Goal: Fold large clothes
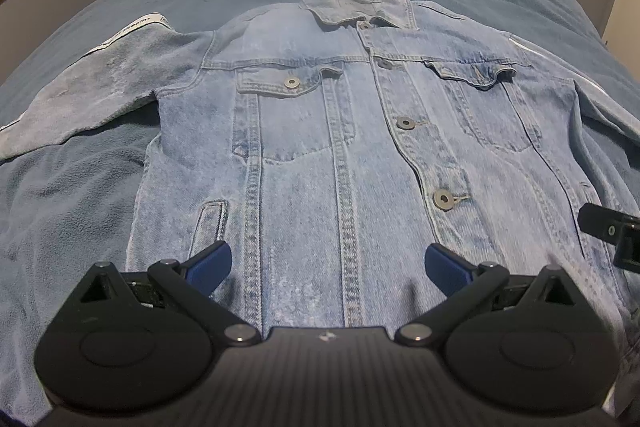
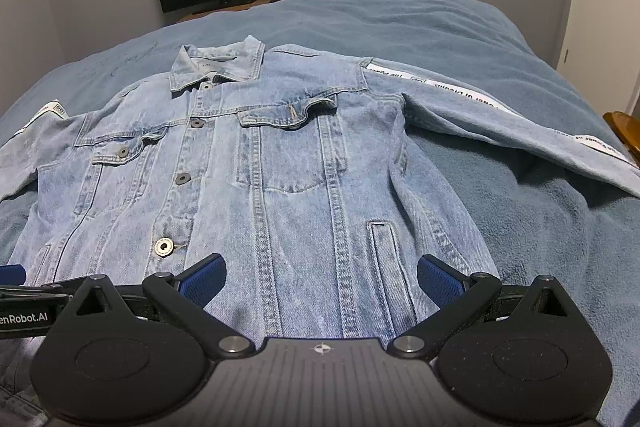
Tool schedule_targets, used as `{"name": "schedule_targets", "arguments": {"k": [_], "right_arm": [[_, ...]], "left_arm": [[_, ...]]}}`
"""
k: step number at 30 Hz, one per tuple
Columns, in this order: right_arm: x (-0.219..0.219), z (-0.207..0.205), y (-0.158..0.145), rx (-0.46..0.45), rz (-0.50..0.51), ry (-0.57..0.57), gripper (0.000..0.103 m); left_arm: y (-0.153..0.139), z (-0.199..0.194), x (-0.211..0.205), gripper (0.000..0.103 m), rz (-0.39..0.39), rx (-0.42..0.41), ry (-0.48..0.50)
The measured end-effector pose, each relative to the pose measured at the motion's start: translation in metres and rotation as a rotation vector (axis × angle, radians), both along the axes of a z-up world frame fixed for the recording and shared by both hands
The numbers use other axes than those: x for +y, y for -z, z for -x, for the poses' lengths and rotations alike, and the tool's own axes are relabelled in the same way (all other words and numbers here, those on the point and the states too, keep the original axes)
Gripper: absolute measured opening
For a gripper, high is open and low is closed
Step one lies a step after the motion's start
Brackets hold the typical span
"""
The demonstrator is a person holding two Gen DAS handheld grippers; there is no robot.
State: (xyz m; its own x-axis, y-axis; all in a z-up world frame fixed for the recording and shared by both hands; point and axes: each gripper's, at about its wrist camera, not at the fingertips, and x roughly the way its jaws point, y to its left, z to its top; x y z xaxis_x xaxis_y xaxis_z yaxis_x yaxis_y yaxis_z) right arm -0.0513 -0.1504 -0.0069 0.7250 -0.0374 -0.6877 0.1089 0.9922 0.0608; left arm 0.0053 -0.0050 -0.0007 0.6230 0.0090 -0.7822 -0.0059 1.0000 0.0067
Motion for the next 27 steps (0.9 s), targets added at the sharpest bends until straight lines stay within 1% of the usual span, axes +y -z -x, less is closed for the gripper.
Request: {"name": "schedule_targets", "arguments": {"k": [6, 8, 17, 19, 27], "right_arm": [[0.0004, 0.0009, 0.0007, -0.001, 0.001, 0.000, 0.103], [-0.0005, -0.0005, -0.0004, 0.001, -0.001, 0.001, 0.103], [0.0013, 0.0028, -0.0036, 0.002, 0.000, 0.001, 0.103], [-0.0010, -0.0033, -0.0047, 0.003, -0.001, 0.001, 0.103], [0.0004, -0.0001, -0.0018, 0.004, -0.001, 0.001, 0.103]], "left_arm": [[0.0006, -0.0049, 0.0050, 0.103, 0.000, 0.006, 0.002], [0.0033, 0.0026, -0.0040, 0.103, -0.005, 0.001, 0.007], [0.0041, 0.0022, -0.0047, 0.103, -0.006, 0.005, 0.010], [0.0045, 0.0018, -0.0045, 0.103, -0.006, 0.007, 0.012], [0.0050, 0.0022, -0.0048, 0.103, -0.007, 0.006, 0.012]]}}
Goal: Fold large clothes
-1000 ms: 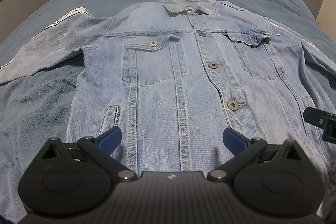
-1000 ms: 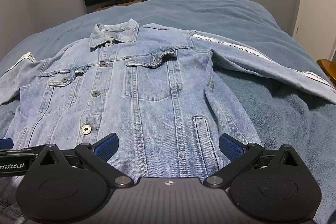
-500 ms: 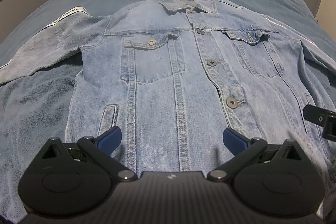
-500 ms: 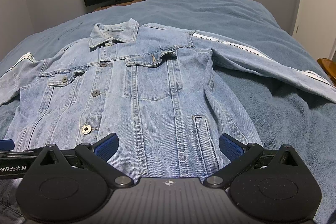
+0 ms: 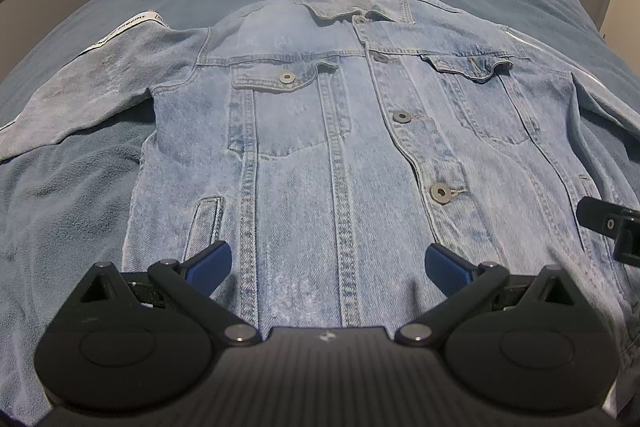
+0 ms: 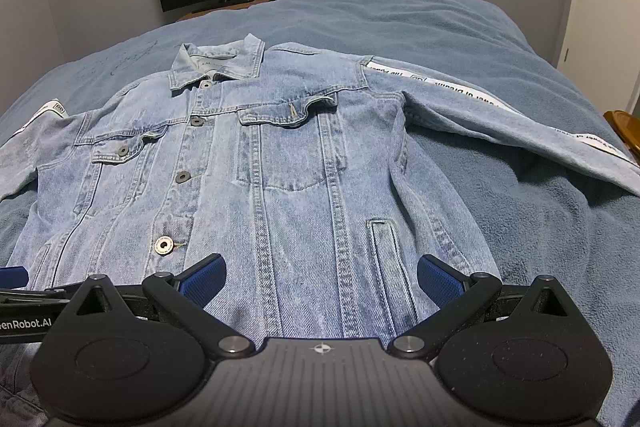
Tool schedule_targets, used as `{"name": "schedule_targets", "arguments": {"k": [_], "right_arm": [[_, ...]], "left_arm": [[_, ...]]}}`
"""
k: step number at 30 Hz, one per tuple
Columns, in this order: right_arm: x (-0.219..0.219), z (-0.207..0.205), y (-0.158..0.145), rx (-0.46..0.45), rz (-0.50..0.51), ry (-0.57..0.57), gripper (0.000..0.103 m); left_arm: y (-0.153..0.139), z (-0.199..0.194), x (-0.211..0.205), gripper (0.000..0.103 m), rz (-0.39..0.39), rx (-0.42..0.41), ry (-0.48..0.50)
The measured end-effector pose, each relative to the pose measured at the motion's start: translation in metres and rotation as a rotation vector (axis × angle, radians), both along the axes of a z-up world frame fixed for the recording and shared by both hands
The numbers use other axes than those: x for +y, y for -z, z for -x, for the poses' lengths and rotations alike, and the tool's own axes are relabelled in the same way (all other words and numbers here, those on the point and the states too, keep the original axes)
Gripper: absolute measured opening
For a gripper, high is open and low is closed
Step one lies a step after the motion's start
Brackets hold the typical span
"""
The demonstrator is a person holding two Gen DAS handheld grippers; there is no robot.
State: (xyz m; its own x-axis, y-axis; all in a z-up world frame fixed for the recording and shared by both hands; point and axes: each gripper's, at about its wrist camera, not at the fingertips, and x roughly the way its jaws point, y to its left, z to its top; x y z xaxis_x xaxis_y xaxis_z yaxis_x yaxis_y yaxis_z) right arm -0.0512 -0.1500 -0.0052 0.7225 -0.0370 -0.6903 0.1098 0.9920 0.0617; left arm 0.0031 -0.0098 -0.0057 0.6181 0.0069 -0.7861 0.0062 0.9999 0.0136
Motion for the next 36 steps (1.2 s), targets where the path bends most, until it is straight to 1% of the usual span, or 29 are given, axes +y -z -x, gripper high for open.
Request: {"name": "schedule_targets", "arguments": {"k": [36], "right_arm": [[-0.0015, 0.0009, 0.0047, 0.011, -0.003, 0.003, 0.103]], "left_arm": [[0.0043, 0.0023, -0.0028, 0.103, -0.003, 0.007, 0.001]]}}
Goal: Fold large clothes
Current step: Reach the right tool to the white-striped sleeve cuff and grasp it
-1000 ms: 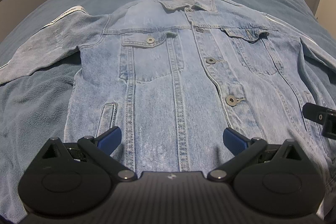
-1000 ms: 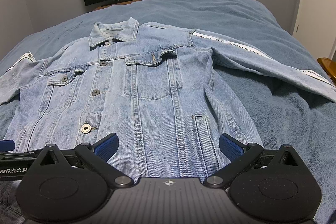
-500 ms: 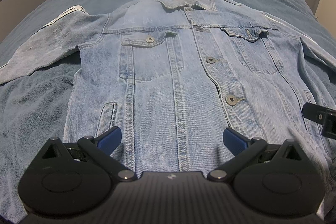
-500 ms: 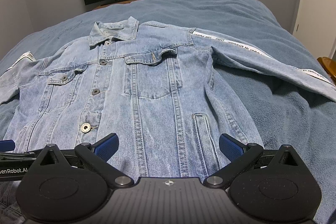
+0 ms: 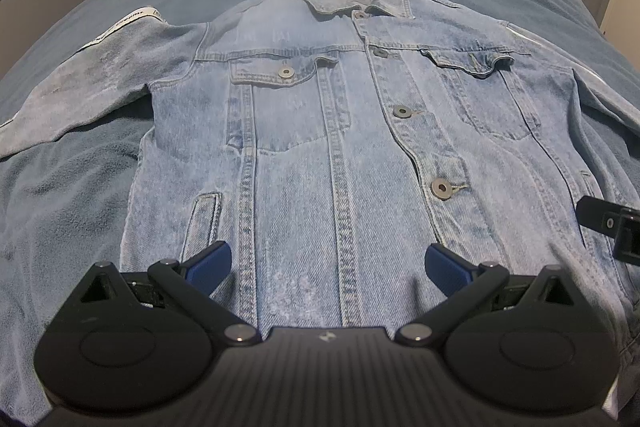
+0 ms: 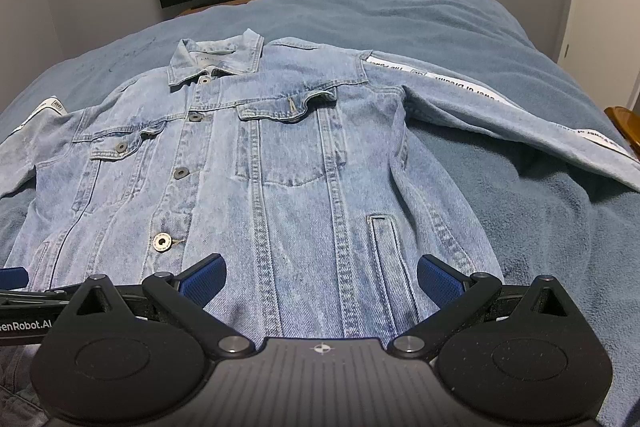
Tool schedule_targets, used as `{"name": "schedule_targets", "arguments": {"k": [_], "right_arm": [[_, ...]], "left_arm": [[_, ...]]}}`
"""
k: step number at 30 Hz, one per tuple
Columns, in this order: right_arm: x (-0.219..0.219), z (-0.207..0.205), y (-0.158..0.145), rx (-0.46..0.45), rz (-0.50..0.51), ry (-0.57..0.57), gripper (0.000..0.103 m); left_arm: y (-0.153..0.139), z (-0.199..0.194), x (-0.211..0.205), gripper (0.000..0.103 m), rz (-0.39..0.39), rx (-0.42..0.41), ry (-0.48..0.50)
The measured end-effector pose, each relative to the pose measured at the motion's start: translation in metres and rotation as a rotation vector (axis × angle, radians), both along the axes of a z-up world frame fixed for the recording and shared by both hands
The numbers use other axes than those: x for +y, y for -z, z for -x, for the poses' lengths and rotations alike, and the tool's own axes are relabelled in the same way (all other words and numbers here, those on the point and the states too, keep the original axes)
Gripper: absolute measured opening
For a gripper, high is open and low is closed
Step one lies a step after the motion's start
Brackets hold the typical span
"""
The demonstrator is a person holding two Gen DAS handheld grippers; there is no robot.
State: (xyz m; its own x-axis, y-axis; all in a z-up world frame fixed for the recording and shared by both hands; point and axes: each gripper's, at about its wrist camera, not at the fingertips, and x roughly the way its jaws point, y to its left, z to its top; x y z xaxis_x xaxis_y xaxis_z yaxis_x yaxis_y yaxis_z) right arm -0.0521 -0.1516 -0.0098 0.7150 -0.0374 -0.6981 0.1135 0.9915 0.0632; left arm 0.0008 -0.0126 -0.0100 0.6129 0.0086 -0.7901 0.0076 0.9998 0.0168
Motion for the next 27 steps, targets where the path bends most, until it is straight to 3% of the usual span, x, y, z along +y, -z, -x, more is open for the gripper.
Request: {"name": "schedule_targets", "arguments": {"k": [6, 11, 14, 21, 23, 27], "right_arm": [[-0.004, -0.005, -0.007, -0.003, -0.009, 0.004, 0.103], [-0.049, -0.006, -0.034, -0.186, -0.039, 0.131, 0.103], [-0.101, -0.004, -0.040, -0.280, -0.187, 0.211, 0.103], [-0.202, -0.012, -0.022, -0.195, -0.438, 0.484, 0.103], [-0.224, -0.012, -0.014, -0.205, -0.502, 0.526, 0.103], [-0.248, -0.018, -0.003, -0.190, -0.512, 0.604, 0.098]], "left_arm": [[-0.001, 0.000, 0.001, 0.103, 0.008, -0.009, -0.001], [-0.008, -0.010, 0.015, 0.103, 0.053, -0.113, -0.055], [-0.003, -0.026, 0.025, 0.103, 0.039, -0.145, -0.118], [0.034, -0.050, 0.041, 0.103, 0.016, -0.049, -0.127], [0.036, -0.049, 0.043, 0.103, 0.031, -0.058, -0.127], [0.039, -0.048, 0.039, 0.103, 0.009, -0.056, -0.121]]}}
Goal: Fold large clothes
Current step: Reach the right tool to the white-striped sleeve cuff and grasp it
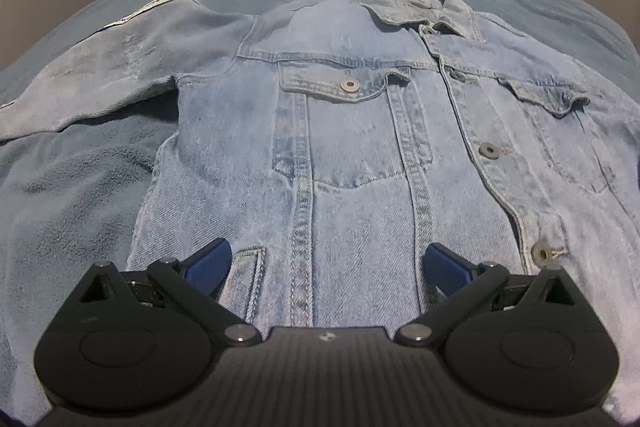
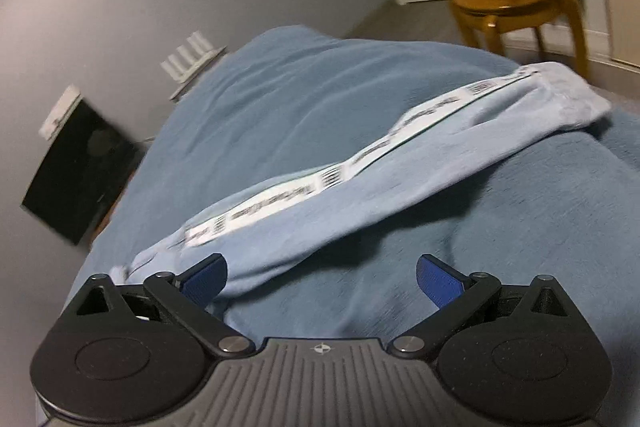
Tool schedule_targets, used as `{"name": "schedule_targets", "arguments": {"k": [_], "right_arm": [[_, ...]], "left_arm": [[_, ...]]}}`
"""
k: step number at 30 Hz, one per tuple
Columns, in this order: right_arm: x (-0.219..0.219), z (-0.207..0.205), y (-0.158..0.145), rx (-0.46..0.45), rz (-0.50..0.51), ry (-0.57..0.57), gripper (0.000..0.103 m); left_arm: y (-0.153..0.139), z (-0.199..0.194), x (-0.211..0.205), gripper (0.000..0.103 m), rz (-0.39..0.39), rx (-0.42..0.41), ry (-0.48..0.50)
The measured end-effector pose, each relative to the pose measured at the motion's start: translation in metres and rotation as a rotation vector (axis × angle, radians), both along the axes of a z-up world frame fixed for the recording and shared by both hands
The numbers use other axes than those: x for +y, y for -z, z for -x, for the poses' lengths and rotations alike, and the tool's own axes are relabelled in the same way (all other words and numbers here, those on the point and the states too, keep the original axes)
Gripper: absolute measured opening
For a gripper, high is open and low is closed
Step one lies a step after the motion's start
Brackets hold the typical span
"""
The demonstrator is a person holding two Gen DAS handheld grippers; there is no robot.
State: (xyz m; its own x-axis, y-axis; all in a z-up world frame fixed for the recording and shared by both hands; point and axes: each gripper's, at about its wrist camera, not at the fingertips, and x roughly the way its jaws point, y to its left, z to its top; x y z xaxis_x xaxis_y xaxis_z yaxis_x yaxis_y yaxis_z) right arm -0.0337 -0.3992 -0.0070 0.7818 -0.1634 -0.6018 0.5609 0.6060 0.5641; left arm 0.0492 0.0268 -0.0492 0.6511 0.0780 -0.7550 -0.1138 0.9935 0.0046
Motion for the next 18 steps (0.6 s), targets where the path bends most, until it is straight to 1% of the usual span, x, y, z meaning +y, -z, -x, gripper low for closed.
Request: {"name": "schedule_targets", "arguments": {"k": [2, 4, 8, 10, 13, 15, 16, 18], "right_arm": [[-0.011, -0.005, 0.006, 0.017, -0.005, 0.024, 0.094], [-0.021, -0.008, 0.013, 0.025, -0.025, 0.049, 0.093], [-0.044, -0.008, 0.032, 0.044, -0.097, 0.090, 0.089], [-0.053, -0.011, 0.040, 0.035, -0.134, 0.090, 0.086], [-0.068, -0.011, 0.051, -0.006, -0.195, 0.096, 0.075], [-0.078, -0.009, 0.058, -0.040, -0.233, 0.125, 0.064], [-0.082, -0.007, 0.062, -0.059, -0.251, 0.144, 0.062], [-0.088, -0.003, 0.071, -0.098, -0.290, 0.189, 0.053]], "left_arm": [[0.003, -0.001, -0.001, 0.103, -0.006, 0.008, 0.001], [0.005, -0.001, -0.002, 0.103, -0.004, 0.011, 0.001], [0.008, -0.001, 0.002, 0.103, 0.025, 0.002, -0.004], [0.010, -0.001, 0.004, 0.103, 0.039, 0.002, -0.007], [0.011, -0.002, 0.003, 0.103, 0.034, 0.002, -0.006], [0.011, -0.003, 0.003, 0.103, 0.031, 0.001, -0.005], [0.011, -0.003, 0.003, 0.103, 0.030, 0.001, -0.005], [0.011, -0.003, 0.002, 0.103, 0.028, 0.002, -0.005]]}}
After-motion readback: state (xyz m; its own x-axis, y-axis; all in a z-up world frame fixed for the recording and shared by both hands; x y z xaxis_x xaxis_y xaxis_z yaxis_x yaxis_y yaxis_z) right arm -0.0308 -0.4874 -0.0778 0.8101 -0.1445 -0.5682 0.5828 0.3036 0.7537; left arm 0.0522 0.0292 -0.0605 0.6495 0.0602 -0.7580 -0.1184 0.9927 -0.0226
